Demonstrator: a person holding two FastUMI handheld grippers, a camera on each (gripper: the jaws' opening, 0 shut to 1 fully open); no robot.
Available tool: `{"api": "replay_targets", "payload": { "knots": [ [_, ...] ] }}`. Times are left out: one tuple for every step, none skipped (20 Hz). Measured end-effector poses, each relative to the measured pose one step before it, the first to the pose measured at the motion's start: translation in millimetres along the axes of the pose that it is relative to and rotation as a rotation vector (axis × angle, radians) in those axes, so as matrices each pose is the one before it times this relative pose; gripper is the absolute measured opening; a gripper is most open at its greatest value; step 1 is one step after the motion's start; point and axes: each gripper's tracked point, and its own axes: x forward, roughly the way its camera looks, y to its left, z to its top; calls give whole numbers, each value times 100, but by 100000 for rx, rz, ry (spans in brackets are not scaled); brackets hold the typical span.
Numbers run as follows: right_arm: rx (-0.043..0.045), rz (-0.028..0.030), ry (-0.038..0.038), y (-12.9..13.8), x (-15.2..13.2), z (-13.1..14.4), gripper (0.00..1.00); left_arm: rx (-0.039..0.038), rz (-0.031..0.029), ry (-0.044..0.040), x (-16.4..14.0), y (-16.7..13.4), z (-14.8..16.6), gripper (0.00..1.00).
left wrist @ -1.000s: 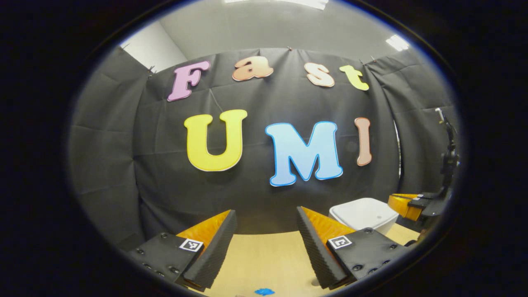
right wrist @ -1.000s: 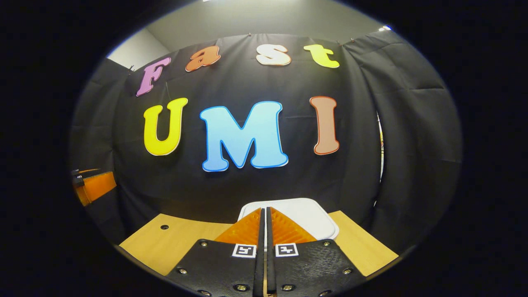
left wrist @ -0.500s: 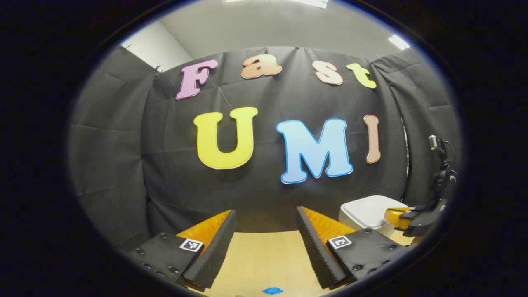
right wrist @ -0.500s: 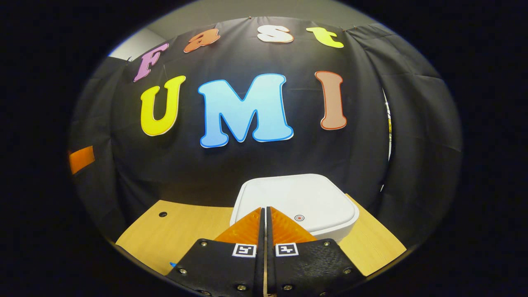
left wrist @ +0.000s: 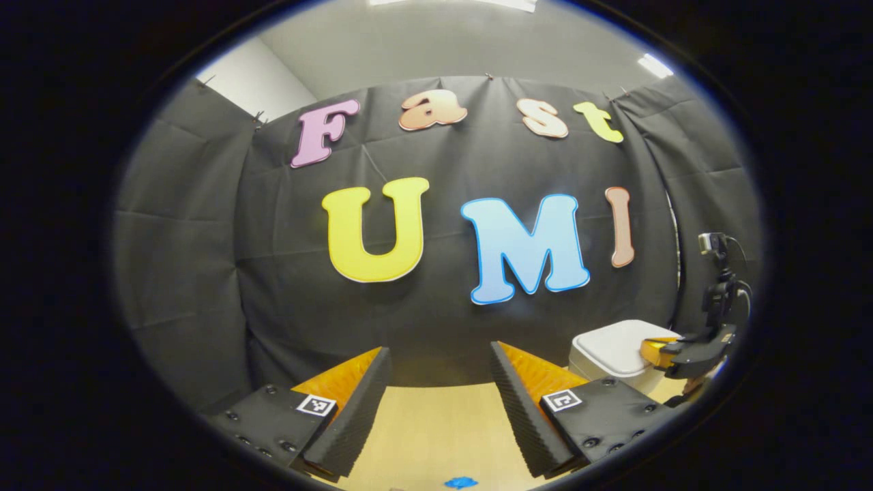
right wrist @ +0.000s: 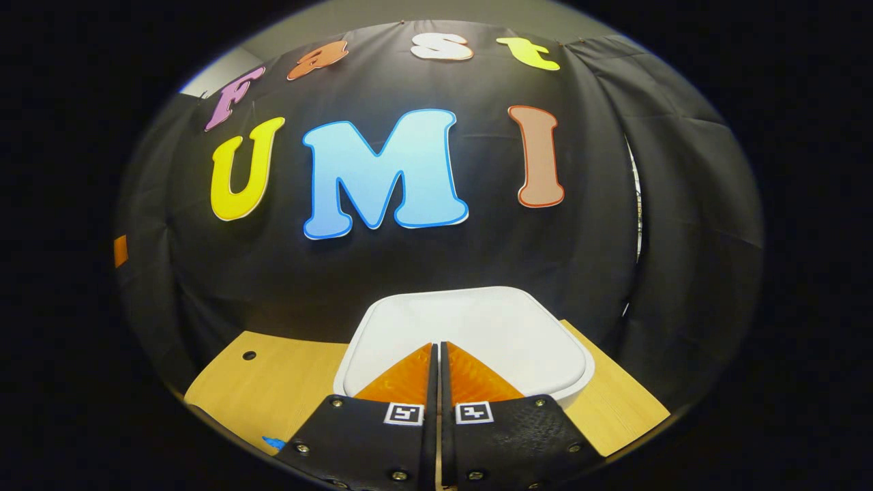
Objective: Press the lid of the desktop garbage bin to open it, pick up the crumpled paper on the desktop and throw it into the bin, then pick up the pop can on the desktop and drop it into the bin, and finally close the garbage bin lid.
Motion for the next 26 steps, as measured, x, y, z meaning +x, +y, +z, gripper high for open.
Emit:
{"api": "replay_targets", "payload": {
  "knots": [
    [-188, -18, 64, -70, 109, -171, 3, -90, -53, 164, 144, -61, -125, 94],
    [-375, 38, -67, -30, 123, -45, 3, -231, -194, 355, 86, -110, -94, 94],
    [-748, 110, -52, -24, -5, -46, 3, -375, -346, 289, 41, -94, -94, 96],
    [-927, 171, -197, 35, 90, -6, 3, -403, -118, 184, 59, -105, -144, 97],
    [-605, 227, -83, 9, 3, -129, 3, -380, -96, 160, 5, -53, -64, 96],
    [292, 257, -112, -69, 26, -4, 3, -349, -97, 45, 22, -94, -24, 94],
    [876, 446, 185, -32, -13, -203, 3, -325, -100, -22, -28, -106, 24, 94],
    [1513, 415, 334, -71, 131, -27, 3, -166, -26, -34, -71, -62, -56, 94],
    [1454, 470, 304, 53, -90, -93, 3, -160, 83, -66, -48, -23, 93, 94],
    [156, 488, 392, 70, -1, -61, 3, -166, 6, 2, 7, -17, 29, 94],
    [-780, 298, 335, -6, -18, -189, 3, -193, -30, -35, -107, 53, -46, 94],
    [-834, -154, -32, -4, -46, -77, 3, -278, 11, 39, -83, -8, -32, 94],
    [-276, -37, 249, -96, 75, 53, 3, -297, 29, -47, -79, 34, 52, 94],
    [577, 70, 220, -1, 1, 71, 3, -430, 275, -209, -161, 69, -22, 97],
    [2157, 459, -435, -50, -83, 218, 3, -429, 161, -80, -75, -35, 14, 96],
    [2351, 876, -1079, -4, 28, 337, 3, -361, -216, 218, -147, -49, -31, 97],
    [687, 767, -108, 141, 9, -11, 2, -259, -567, 499, -109, -225, -134, 94],
    [-292, 105, -450, -23, -58, 224, 2, -129, -464, 305, -66, -129, -50, 94],
    [-1572, -1008, 362, -146, 16, -71, 2, -83, -199, 17, -87, -11, 33, 94],
    [-1780, -805, 21, -76, -16, 66, 2, -60, -133, -26, -38, -41, 36, 94],
    [-727, -671, 700, -51, -179, 0, 2, -30, -142, -52, -110, -80, 14, 94],
    [85, -157, 761, -13, -73, 15, 2, 56, -241, 22, -61, -112, -4, 97],
    [335, -95, 839, 29, -97, -336, 2, -21, 15, -61, -62, 24, 43, 97],
    [436, 12, 442, -30, -5, -4, 2, -96, 107, 23, -50, 55, 36, 97],
    [-443, 104, 492, 46, 42, -169, 2, -70, 125, 170, -11, 72, -62, 97],
    [-752, -23, 248, 21, 107, -160, 2, -240, 29, 259, -35, -13, -152, 97]
  ]
}}
